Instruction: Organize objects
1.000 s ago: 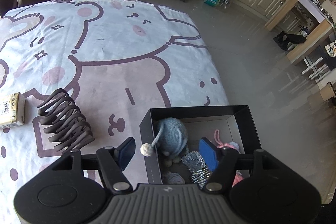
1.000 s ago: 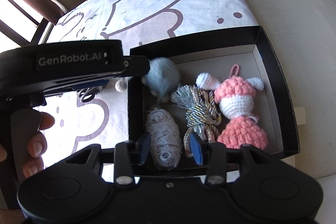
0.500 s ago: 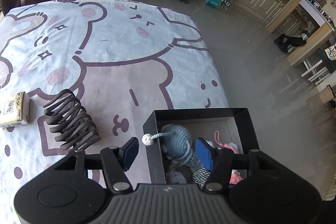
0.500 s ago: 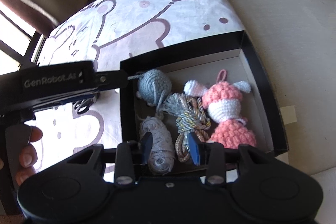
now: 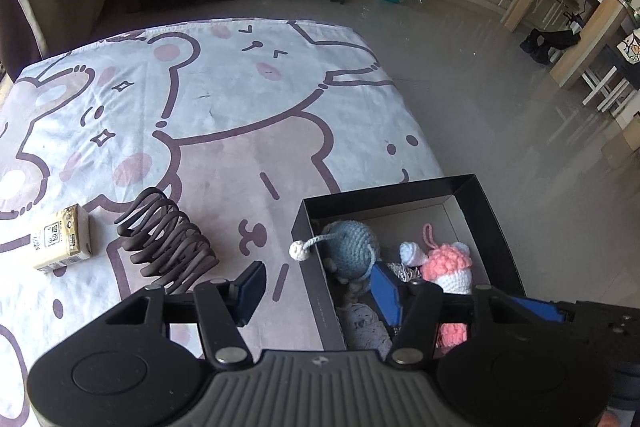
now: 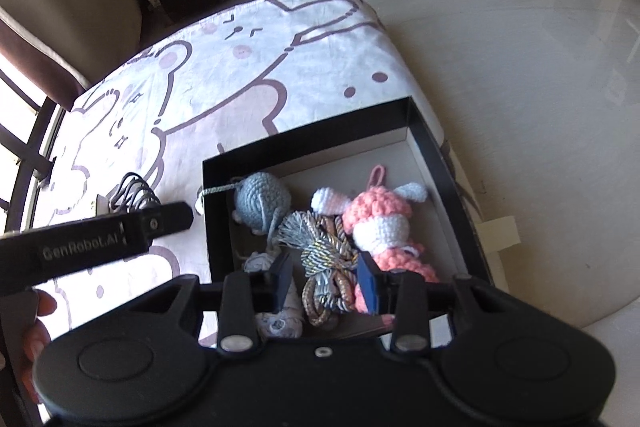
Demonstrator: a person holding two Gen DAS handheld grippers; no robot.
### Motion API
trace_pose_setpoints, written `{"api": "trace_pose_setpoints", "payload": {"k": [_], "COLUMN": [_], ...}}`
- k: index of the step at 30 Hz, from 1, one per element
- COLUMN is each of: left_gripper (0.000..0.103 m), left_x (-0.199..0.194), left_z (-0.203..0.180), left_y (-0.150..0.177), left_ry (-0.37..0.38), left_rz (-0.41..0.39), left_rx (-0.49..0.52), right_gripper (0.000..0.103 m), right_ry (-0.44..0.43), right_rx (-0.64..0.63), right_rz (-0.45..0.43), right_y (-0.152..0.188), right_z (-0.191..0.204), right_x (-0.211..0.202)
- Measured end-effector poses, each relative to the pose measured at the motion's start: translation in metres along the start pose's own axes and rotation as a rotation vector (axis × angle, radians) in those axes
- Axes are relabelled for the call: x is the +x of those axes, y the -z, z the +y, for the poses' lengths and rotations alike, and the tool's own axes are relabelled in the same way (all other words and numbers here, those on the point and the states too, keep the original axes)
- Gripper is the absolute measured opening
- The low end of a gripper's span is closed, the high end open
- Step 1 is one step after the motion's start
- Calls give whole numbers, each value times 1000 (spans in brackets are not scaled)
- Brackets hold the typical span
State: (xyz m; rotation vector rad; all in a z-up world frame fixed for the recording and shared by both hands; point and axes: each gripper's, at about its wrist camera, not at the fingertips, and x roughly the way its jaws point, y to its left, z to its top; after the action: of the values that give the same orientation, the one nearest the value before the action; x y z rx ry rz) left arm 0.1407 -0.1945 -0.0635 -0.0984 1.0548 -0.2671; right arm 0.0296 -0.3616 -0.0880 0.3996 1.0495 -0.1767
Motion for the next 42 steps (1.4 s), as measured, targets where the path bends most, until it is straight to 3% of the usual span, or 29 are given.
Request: {"api": "trace_pose_setpoints", "payload": {"k": [8,23,35,40,42], "left_gripper": [58,60,83,97,100], "left_x": [-15,-37,-40,-38,-37], "left_z": [-8,-6,3,5,6], "left_y": [8,21,26,26,27], "left_ry": [-29,-49,-107,-126,-132], "left_rz": [-4,0,-3,-12,-13], "left_rx": [63,85,90,90,93], "right_gripper": [38,45,67,75,82], "right_ry": [51,126,201,226,232], "right_rx": [-15,-5,-9,-10,-12], "right_rz": [-51,-90,-91,-92,-95], "right_y": [4,16,24,25,26], "right_z": [-3,-5,-7,-11,-13], "right_x": [-17,-42,-47,-45,-45]}}
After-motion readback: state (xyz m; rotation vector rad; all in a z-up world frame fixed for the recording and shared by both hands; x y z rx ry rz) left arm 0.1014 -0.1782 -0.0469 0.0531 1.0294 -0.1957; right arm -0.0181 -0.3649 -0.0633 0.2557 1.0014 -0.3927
